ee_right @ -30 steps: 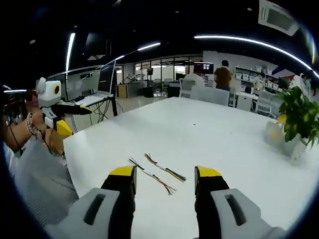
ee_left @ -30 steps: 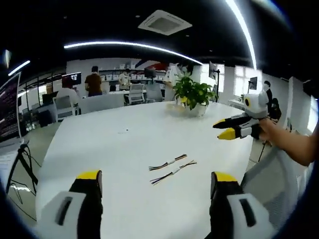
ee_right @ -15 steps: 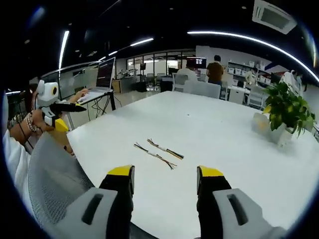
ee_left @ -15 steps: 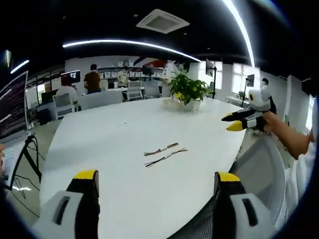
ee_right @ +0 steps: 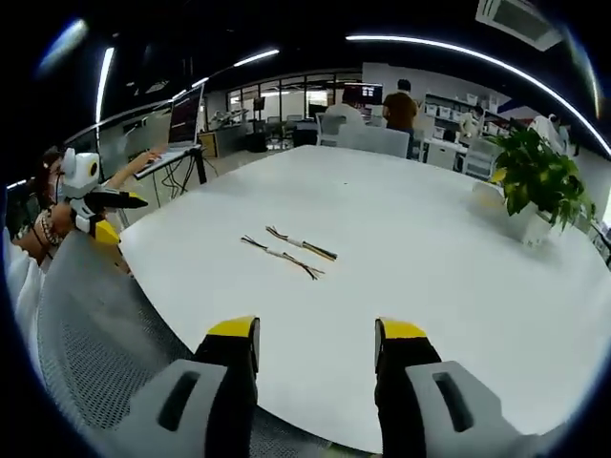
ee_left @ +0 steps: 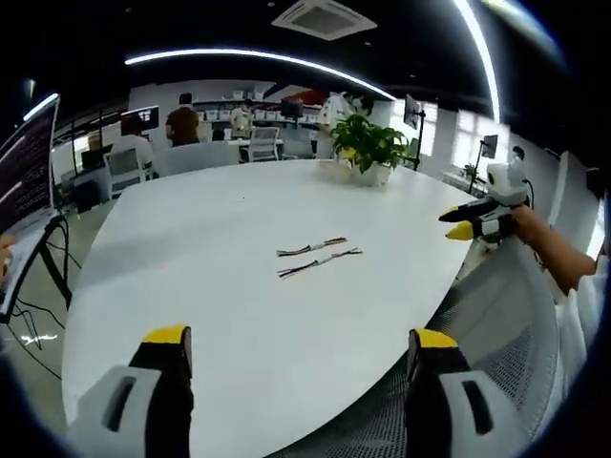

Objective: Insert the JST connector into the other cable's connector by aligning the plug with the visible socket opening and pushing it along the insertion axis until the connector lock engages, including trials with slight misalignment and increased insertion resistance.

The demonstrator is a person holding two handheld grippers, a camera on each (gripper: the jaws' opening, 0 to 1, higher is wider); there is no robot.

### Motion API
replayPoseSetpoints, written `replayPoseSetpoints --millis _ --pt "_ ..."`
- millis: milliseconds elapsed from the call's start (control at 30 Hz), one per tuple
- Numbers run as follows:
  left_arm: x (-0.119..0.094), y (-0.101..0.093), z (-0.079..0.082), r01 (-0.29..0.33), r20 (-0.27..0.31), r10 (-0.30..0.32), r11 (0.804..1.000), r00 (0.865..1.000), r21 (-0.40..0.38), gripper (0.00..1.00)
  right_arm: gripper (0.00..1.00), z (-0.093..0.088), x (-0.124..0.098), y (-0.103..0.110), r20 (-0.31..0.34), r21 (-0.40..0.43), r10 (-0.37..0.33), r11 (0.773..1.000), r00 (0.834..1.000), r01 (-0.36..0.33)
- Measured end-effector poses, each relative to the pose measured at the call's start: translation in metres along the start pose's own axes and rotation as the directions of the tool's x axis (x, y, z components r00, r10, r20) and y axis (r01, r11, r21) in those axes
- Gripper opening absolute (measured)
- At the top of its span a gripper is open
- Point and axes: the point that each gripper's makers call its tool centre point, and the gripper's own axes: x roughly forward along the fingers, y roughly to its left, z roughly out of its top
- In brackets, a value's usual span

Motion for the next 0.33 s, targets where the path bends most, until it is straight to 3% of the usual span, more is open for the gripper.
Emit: replayPoseSetpoints --millis 100,233,333 --pt "0.006 -0.002 -0.009 0.017 -0.014 -0.018 0.999 1.000 -0.044 0.90 0.46 -0.009 0.001 -0.002 -0.021 0.000 -0.011 1.000 1.000 0.011" --pt "0.010 -0.003 -0.021 0.017 -0.057 -0.018 1.000 0.998 -0.024 0.89 0.45 -0.020 0.003 -0.001 -0.054 -0.012 -0.007 1.000 0.999 0.007" --pt "0.009 -0.003 -0.021 0.025 -0.050 -0.027 0.999 0.998 -0.040 0.88 0.45 -0.026 0.003 -0.001 -0.069 -0.007 0.000 1.000 0.998 -0.001"
